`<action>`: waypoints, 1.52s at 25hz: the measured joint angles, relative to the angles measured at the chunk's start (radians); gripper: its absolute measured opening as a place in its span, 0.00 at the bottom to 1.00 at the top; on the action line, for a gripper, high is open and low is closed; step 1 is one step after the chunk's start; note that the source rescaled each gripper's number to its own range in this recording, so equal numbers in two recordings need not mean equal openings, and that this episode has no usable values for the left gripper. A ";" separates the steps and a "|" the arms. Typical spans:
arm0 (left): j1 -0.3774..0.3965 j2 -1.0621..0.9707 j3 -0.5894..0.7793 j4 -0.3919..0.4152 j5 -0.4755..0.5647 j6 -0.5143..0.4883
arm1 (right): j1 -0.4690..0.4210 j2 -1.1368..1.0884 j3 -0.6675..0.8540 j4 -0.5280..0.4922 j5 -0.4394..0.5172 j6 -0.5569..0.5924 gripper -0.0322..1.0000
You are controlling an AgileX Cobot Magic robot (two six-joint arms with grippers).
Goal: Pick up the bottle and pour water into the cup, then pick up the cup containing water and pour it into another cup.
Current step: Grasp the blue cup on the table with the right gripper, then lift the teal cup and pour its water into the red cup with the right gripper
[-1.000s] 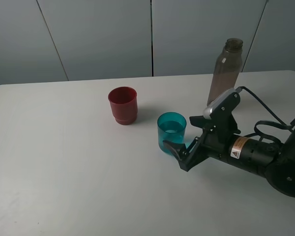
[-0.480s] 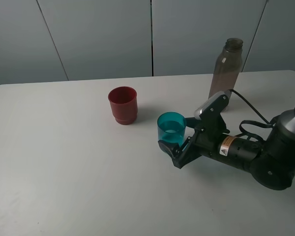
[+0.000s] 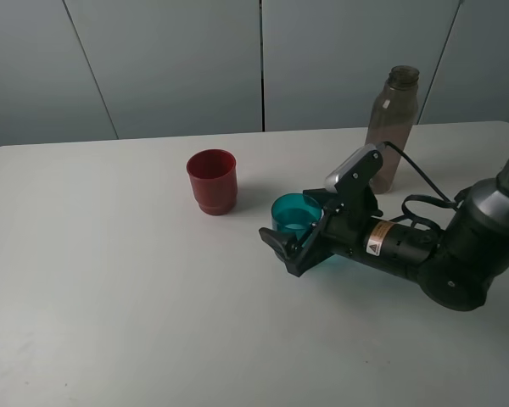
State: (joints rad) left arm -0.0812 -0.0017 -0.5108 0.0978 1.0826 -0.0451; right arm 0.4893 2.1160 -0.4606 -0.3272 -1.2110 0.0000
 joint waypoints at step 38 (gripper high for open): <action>0.000 0.000 0.000 0.000 0.000 0.000 | -0.001 0.006 0.000 -0.033 0.065 0.126 0.11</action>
State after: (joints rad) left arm -0.0812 -0.0017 -0.5108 0.0978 1.0826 -0.0451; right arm 0.4886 2.1218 -0.4603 -0.3603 -1.1463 0.1258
